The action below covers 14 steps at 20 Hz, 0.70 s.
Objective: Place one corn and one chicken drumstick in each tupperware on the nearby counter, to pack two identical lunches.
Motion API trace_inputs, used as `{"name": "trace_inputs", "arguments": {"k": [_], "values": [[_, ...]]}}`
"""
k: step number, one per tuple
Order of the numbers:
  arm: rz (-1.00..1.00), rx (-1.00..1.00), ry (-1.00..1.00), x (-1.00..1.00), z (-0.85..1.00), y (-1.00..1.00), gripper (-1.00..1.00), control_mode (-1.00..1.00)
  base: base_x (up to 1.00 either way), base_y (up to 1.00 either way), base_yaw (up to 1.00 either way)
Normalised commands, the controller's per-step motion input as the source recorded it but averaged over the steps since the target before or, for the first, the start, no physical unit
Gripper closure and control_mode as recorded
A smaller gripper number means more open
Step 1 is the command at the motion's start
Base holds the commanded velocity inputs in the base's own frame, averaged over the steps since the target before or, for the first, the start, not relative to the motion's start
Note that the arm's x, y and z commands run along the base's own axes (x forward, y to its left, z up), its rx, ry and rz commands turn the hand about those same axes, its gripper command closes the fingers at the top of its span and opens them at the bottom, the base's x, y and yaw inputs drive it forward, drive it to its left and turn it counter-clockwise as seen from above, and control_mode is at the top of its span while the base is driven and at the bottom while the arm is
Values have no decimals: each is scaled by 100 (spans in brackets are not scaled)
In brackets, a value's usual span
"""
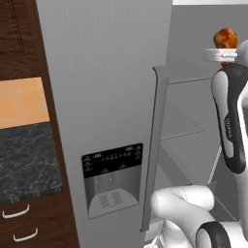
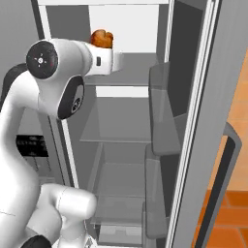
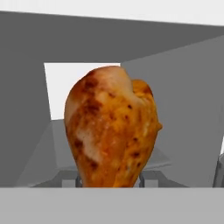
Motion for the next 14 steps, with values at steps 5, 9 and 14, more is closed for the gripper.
{"name": "trace_inputs", "arguments": {"k": [5,9,14], "values": [[1,0,7,-100,16,18,100,-100,0,0,0],[4,-6,6,-96,-24,22,100,-100,0,0,0],[5,-7,4,-86,-50,17,100,-100,0,0,0]]}}
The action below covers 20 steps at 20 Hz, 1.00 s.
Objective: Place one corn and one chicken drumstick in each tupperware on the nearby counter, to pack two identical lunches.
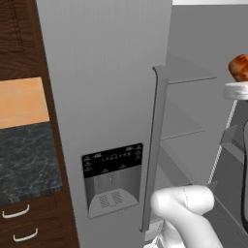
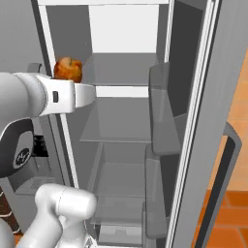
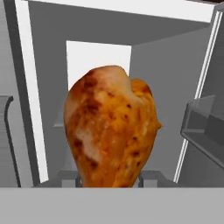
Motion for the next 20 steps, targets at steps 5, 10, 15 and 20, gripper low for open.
{"name": "trace_inputs", "arguments": {"k": [5,10,15,20], "values": [[0,0,0,0,0,0,100,100,-77,54,10],[0,0,0,0,0,0,100,100,-46,100,1],[0,0,0,0,0,0,100,100,-38,100,0],[0,0,0,0,0,0,100,100,-28,100,0]]}}
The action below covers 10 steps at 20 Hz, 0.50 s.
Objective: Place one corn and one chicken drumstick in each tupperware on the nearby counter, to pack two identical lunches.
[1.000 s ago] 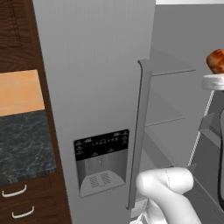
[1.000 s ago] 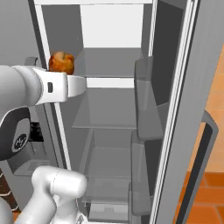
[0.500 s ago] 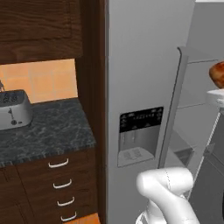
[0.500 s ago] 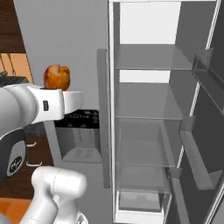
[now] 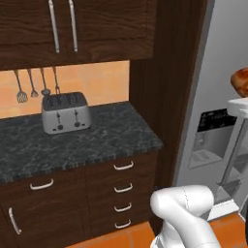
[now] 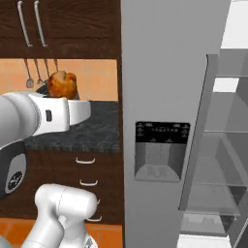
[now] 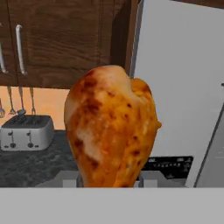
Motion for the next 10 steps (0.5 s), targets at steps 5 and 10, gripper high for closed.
{"name": "trace_inputs", "arguments": {"k": [5,10], "values": [[0,0,0,0,0,0,100,100,-32,100,0],[0,0,0,0,0,0,100,100,-39,100,0]]}}
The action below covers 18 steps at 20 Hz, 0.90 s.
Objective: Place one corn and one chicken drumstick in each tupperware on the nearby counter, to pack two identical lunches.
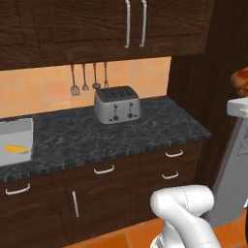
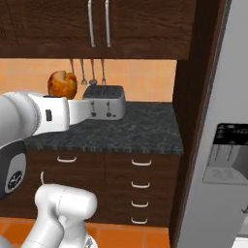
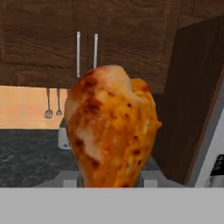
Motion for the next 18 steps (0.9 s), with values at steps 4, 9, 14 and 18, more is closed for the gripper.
{"name": "trace_inputs", "arguments": {"k": [4,9,14,18], "values": [[0,0,0,0,0,0,100,100,-26,100,0],[0,0,0,0,0,0,100,100,-2,100,-2],[0,0,0,0,0,0,100,100,1,100,-3],[0,0,0,0,0,0,100,100,38,100,0]]}}
